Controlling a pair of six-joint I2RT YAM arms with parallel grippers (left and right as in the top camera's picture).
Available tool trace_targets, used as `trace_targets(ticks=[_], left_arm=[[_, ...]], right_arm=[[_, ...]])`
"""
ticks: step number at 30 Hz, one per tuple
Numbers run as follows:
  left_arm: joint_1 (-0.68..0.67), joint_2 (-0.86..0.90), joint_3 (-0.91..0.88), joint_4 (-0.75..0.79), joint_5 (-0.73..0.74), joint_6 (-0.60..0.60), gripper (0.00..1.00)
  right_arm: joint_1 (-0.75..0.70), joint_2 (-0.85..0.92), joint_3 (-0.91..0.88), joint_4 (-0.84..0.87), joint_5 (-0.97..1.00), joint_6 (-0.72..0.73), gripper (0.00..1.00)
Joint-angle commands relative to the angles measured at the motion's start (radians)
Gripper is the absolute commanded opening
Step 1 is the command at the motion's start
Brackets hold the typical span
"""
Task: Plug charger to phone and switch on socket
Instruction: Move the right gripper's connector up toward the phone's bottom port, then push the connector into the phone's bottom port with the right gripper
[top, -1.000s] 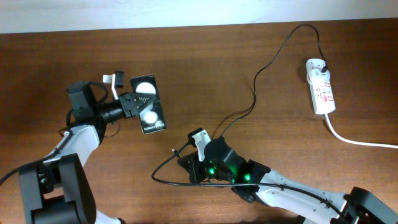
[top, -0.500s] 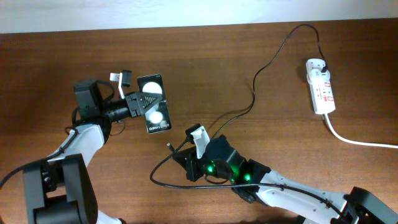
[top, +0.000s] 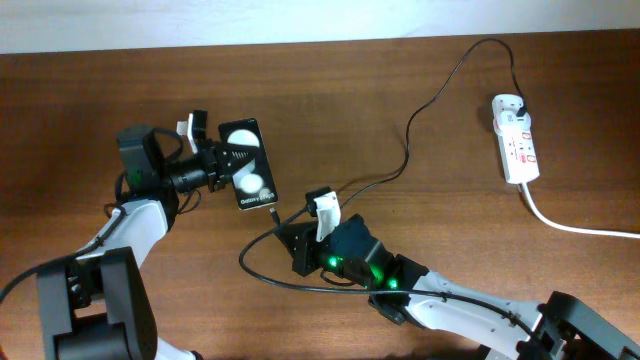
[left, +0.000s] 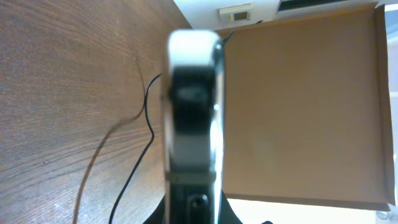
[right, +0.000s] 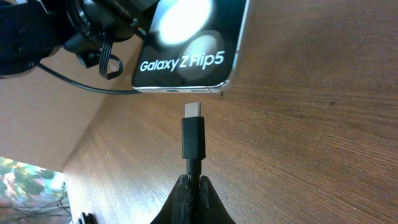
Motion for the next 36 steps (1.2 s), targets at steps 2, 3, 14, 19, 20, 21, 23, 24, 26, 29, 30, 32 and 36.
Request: trace_targets(ticks=[2, 3, 14, 19, 20, 21, 23, 24, 26, 29, 30, 32, 36], left_arm=[[-0.005, -0.028, 0.002, 0.009, 0.0, -0.016, 0.0], [-0.014, -0.028, 0.002, 0.008, -0.013, -0.016, 0.0], [-0.085, -0.028, 0.002, 0.016, -0.087, -0.016, 0.0], [-0.085, -0.028, 0.002, 0.032, -0.085, -0.016, 0.0], [-0.085, -0.028, 0.002, 0.031, -0.083, -0.016, 0.0], [-0.085, -0.028, 0.002, 0.031, -0.066, -0.016, 0.0], [-0.085, -0.028, 0.002, 0.031, -0.064, -0.016, 0.0], [-0.085, -0.028, 0.002, 0.031, -0.063, -0.017, 0.0], [-0.085, -0.028, 0.002, 0.031, -0.063, -0.017, 0.0], [-0.085, -0.028, 0.002, 0.029, -0.062, -0.055, 0.0], [-0.085, -0.028, 0.002, 0.027, -0.059, -0.064, 0.0], [-0.085, -0.028, 0.002, 0.027, -0.059, -0.066, 0.0], [-0.085, -0.028, 0.002, 0.027, -0.055, -0.065, 0.0]], right_arm=[[0.003, 0.006, 0.0, 0.014, 0.024, 0.022, 0.04], [0.003, 0.007, 0.0, 0.014, 0.023, 0.022, 0.04], [0.023, 0.007, 0.0, -0.016, 0.092, 0.074, 0.04], [0.023, 0.008, 0.0, -0.024, 0.095, 0.093, 0.04], [0.023, 0.008, 0.0, -0.024, 0.094, 0.093, 0.04], [0.023, 0.008, 0.0, -0.024, 0.094, 0.093, 0.04], [0.023, 0.008, 0.0, -0.024, 0.09, 0.093, 0.04], [0.023, 0.008, 0.0, -0.024, 0.087, 0.093, 0.04], [0.023, 0.008, 0.0, -0.024, 0.087, 0.093, 0.04], [0.023, 0.008, 0.0, -0.023, 0.087, 0.093, 0.04], [0.023, 0.008, 0.0, -0.023, 0.087, 0.093, 0.04], [0.023, 0.008, 0.0, -0.022, 0.085, 0.093, 0.04], [0.023, 0.008, 0.0, -0.003, 0.064, 0.093, 0.04]])
